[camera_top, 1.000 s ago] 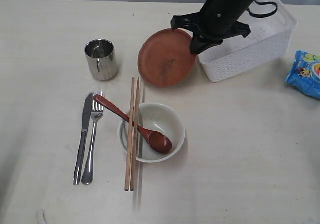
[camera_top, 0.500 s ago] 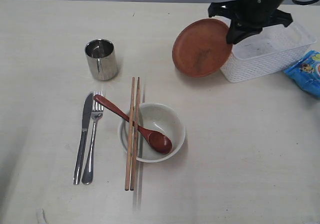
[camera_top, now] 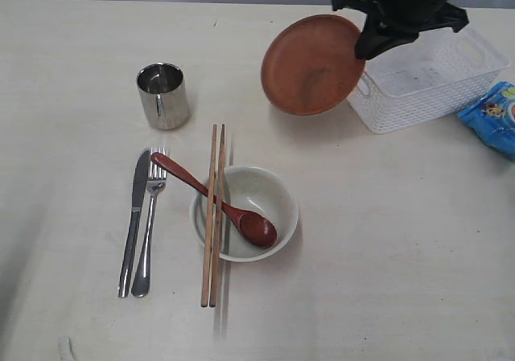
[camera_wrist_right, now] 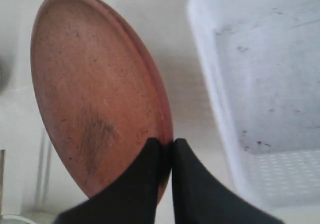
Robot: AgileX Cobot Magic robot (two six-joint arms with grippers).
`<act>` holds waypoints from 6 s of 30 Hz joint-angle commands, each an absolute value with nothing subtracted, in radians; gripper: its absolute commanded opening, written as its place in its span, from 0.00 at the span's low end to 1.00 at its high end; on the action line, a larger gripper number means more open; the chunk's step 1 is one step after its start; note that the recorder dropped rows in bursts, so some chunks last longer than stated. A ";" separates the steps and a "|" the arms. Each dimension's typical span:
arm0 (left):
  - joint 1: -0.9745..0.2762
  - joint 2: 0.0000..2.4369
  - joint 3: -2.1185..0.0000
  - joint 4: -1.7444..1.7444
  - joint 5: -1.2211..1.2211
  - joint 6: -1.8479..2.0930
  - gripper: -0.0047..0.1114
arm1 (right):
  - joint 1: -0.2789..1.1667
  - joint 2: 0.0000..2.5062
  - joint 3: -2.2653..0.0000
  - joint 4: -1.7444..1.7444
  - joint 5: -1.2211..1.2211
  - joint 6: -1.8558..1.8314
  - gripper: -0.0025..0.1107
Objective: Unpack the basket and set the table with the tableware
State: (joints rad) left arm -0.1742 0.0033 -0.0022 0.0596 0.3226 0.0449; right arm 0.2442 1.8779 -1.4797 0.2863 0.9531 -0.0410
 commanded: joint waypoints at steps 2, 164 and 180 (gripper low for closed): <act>-0.172 0.000 0.000 0.051 0.322 0.044 0.04 | 0.334 1.893 -1.475 0.313 0.879 -0.014 0.02; -0.172 0.000 0.000 0.051 0.322 0.044 0.04 | 0.470 1.938 -1.109 0.534 0.697 -0.318 0.02; -0.172 0.000 0.000 0.051 0.322 0.044 0.04 | 0.470 2.000 -1.109 0.532 0.560 -0.268 0.02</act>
